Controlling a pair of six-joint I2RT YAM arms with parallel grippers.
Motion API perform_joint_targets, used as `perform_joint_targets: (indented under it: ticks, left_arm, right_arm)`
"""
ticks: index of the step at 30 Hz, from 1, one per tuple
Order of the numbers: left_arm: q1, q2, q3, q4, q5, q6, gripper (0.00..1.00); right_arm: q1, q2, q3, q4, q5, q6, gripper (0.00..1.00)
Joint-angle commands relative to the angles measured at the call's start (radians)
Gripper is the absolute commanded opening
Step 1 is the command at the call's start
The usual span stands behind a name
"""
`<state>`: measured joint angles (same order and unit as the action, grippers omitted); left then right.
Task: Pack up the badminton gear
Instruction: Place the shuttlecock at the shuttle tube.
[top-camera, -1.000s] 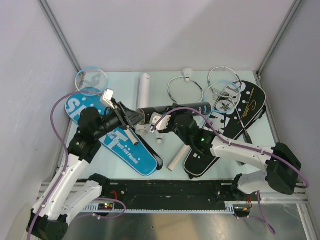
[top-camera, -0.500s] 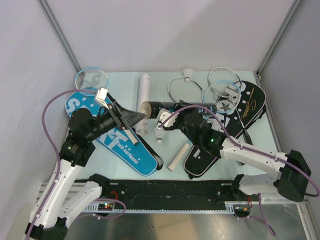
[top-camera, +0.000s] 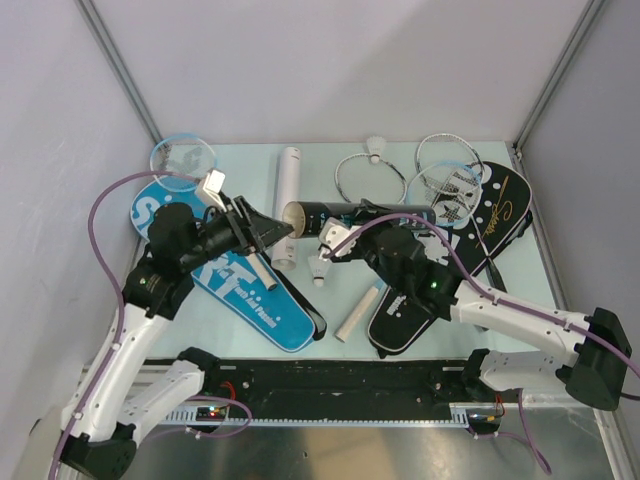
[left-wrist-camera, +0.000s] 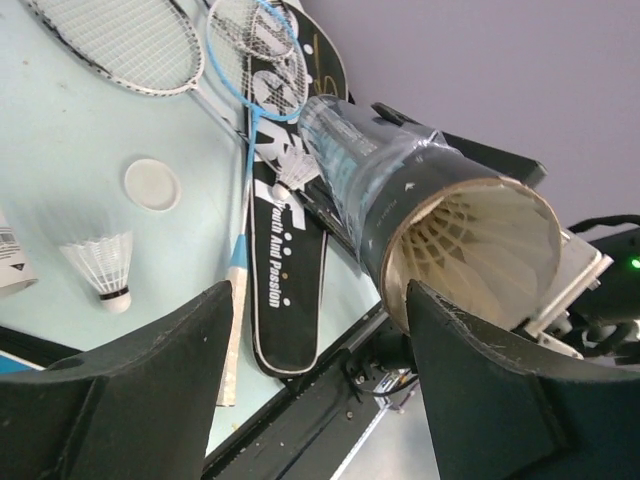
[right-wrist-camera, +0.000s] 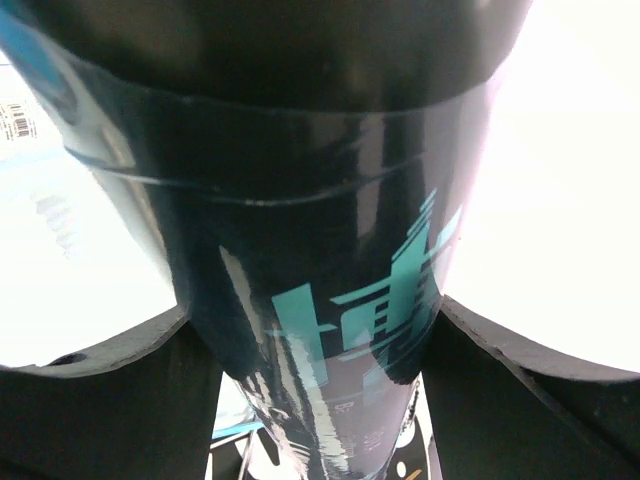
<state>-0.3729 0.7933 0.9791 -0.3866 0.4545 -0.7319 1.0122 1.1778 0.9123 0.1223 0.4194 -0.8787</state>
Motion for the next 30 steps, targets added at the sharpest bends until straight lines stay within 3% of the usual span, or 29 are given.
perform_joint_targets:
  ticks: [1,30]
  left_arm:
    - [-0.007,0.034,0.05,-0.014,-0.05,0.071,0.75]
    - [-0.038,0.095,-0.027,-0.014,-0.1,0.094,0.71]
  right_arm:
    - [0.018,-0.025,0.002,0.051,-0.005,-0.006,0.24]
    - [0.04,0.011,-0.01,0.138,-0.067,-0.05,0.21]
